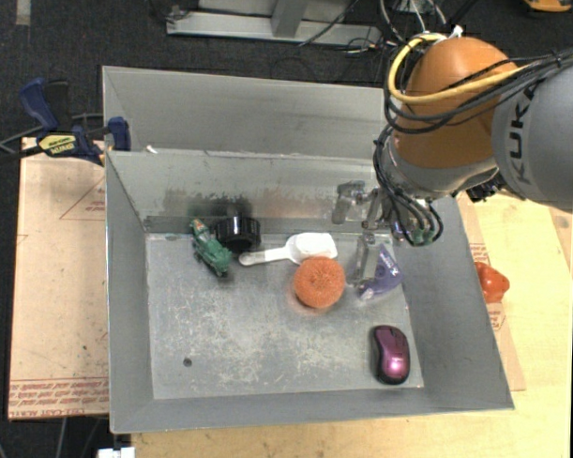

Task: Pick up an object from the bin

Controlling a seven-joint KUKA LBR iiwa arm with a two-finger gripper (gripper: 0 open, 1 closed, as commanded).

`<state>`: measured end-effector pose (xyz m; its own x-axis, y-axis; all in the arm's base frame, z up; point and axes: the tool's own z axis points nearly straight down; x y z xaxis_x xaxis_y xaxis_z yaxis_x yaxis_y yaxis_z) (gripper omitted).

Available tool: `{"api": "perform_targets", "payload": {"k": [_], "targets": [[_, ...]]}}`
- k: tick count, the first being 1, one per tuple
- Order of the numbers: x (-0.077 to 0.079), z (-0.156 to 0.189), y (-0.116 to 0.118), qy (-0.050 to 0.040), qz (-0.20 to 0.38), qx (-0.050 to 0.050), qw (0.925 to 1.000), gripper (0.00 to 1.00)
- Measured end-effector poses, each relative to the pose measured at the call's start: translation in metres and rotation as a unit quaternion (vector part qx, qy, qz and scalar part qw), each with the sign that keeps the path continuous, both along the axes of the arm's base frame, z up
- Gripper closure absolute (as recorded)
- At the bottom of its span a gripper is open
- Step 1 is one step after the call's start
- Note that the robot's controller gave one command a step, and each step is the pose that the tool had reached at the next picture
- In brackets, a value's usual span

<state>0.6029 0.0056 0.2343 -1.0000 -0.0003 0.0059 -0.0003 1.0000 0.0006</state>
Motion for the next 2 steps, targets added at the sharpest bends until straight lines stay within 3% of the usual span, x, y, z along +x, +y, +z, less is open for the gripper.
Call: {"api": "perform_targets", "payload": {"k": [1,2], "targets": [[0.001,0.005,0.0,-0.004,0.0,0.0,1.0,0.0],[-0.002,-0.05,-0.003,-0.0053,-0.035,0.0,0.9994,0.0]]}}
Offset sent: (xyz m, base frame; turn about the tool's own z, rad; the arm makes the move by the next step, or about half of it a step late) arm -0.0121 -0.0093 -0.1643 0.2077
